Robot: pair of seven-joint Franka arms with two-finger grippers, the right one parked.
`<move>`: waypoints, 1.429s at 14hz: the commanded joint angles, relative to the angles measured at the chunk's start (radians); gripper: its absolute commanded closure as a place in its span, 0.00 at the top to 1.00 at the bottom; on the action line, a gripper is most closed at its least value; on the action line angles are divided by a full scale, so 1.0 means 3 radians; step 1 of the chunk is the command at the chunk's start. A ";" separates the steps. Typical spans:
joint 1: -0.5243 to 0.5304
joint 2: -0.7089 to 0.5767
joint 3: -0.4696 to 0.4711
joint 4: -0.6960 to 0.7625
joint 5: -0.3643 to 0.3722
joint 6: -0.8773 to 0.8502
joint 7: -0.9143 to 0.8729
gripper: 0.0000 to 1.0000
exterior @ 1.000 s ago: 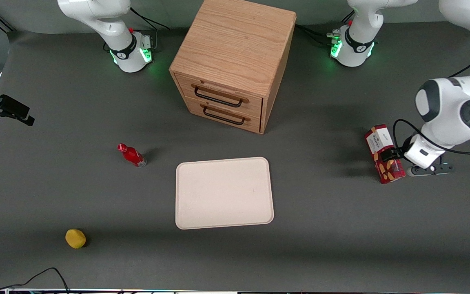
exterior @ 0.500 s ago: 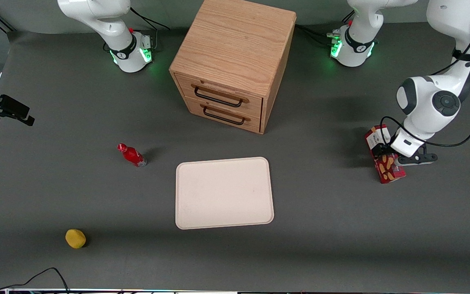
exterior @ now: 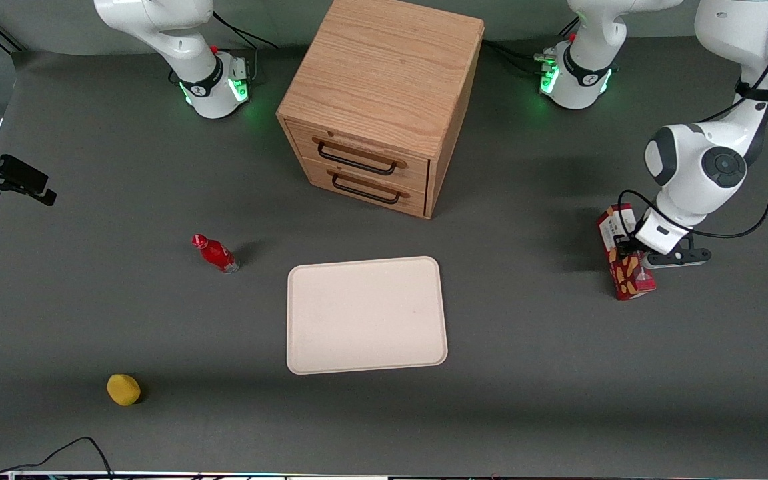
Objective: Place red cookie box on tray
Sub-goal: 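Close the left gripper on the end of the shortbread box, then lift the box upright with the left gripper, then carry the held box over the white tray with the left gripper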
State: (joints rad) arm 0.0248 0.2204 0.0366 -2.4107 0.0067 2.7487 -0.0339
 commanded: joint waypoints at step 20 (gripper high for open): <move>-0.0287 0.0343 -0.1455 0.3704 -0.0130 -0.4051 -0.2292 0.04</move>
State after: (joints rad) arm -0.0395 0.1825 -0.3132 -1.4490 -0.0416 1.4985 -0.5510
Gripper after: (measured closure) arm 0.841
